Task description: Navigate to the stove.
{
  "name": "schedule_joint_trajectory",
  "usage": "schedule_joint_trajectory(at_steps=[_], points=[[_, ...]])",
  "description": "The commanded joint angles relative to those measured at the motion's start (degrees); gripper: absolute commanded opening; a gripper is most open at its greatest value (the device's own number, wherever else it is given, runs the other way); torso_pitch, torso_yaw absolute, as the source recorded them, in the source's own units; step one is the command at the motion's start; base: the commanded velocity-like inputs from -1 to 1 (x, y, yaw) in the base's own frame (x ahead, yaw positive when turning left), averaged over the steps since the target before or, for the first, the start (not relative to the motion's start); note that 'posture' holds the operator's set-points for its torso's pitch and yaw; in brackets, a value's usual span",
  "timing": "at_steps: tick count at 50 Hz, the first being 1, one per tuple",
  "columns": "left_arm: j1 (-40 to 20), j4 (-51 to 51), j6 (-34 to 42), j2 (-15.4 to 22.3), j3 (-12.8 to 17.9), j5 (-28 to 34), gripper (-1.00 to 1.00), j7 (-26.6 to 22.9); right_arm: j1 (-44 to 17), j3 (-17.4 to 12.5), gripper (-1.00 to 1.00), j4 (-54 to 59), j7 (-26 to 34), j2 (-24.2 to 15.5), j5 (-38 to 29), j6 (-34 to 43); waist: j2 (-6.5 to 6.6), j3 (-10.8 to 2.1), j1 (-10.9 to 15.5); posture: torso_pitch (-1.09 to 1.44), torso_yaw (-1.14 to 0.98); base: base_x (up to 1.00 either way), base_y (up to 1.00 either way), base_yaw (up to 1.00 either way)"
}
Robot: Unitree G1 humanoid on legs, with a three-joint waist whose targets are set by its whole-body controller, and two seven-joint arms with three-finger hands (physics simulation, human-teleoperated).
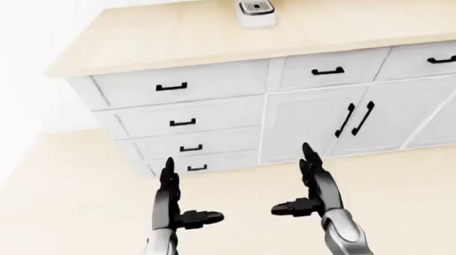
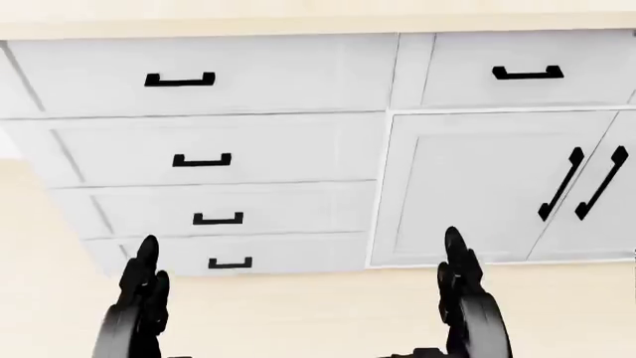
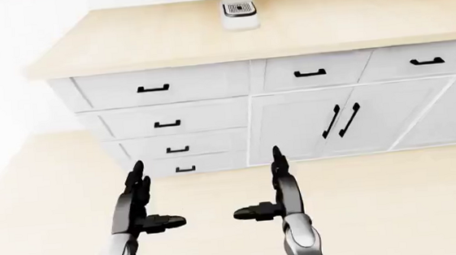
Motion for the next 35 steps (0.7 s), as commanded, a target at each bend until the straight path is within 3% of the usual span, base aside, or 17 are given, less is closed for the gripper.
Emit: schedule_joint_trajectory(at_steps=[1,3,4,5,7,15,18,21,23,28,31,35], points=[[-1.9,-4.9,-2.9,0.1,0.2,-0.6,1.00,-0.1,-2.6,-0.1,1.00,-3.3,-0.2,-0.4,-0.3,-3.3,-0.45,-0.05,-0.1,0.00,0.00,0.00,0.00,0.00],[-2.0,-4.5,-3.1,0.1,0.2,-0.5,1.00,0.0,-2.3,-0.2,1.00,-3.6,-0.2,-0.4,-0.3,-2.9,-0.05,-3.55,0.5,0.00,0.00,0.00,0.00,0.00],[-1.9,-4.7,-3.0,0.1,0.2,-0.5,1.00,0.0,-2.3,-0.2,1.00,-3.9,-0.2,-0.4,-0.3,-2.7,-0.07,-2.97,0.4,0.00,0.00,0.00,0.00,0.00],[-1.8,-5.0,-2.8,0.1,0.1,-0.6,1.00,0.0,-2.2,-0.2,1.00,-4.3,-0.2,-0.4,-0.2,-2.2,-0.37,-0.96,0.4,0.00,0.00,0.00,0.00,0.00],[-1.9,-4.7,-3.0,0.2,0.2,-0.7,1.00,-0.1,-2.3,-0.2,1.00,-4.1,-0.3,-0.4,-0.4,-2.3,-0.45,-3.97,0.5,0.00,0.00,0.00,0.00,0.00],[-1.6,-6.0,-2.2,0.1,0.6,-1.7,1.00,-0.3,-2.3,-0.1,1.00,-4.5,-0.6,-0.3,-1.0,-2.0,-0.27,-4.61,0.5,0.00,0.00,0.00,0.00,0.00],[-1.2,-9.4,-0.9,0.3,1.0,-2.2,1.00,0.0,-2.8,-1.1,1.00,-8.1,0.1,-0.9,0.9,1.7,-0.22,-4.91,0.5,0.00,0.00,0.00,0.00,0.00],[-2.1,-16.4,5.7,0.3,3.4,-7.3,1.00,1.1,-2.2,-1.2,1.00,-16.1,-0.3,-1.5,-1.4,6.7,-0.33,-5.24,0.6,0.00,0.00,0.00,0.00,0.00],[-2.0,-25.2,12.2,1.3,4.5,-7.9,1.00,2.8,-1.7,-1.6,1.00,-27.5,0.5,-1.5,-0.5,14.6,-0.24,-5.30,0.6,0.00,0.00,0.00,0.00,0.00],[-4.4,-43.3,27.2,3.0,7.9,-9.8,1.00,5.9,-3.3,-4.6,1.00,-43.9,0.4,-2.0,0.7,26.5,-0.14,-5.23,0.5,0.00,0.00,0.00,0.00,0.00],[-6.7,-51.3,35.2,3.9,10.6,-11.6,1.00,6.9,-6.9,-7.1,1.00,-53.1,-1.4,-3.4,-0.9,36.0,-0.15,-5.12,0.6,0.00,0.00,0.00,0.00,0.00],[-13.0,-62.1,48.0,6.7,15.8,-16.8,1.00,9.3,-15.3,-10.5,1.00,-64.4,-1.8,-6.4,2.6,51.3,-0.02,-4.95,0.6,0.00,0.00,0.00,0.00,0.00]])
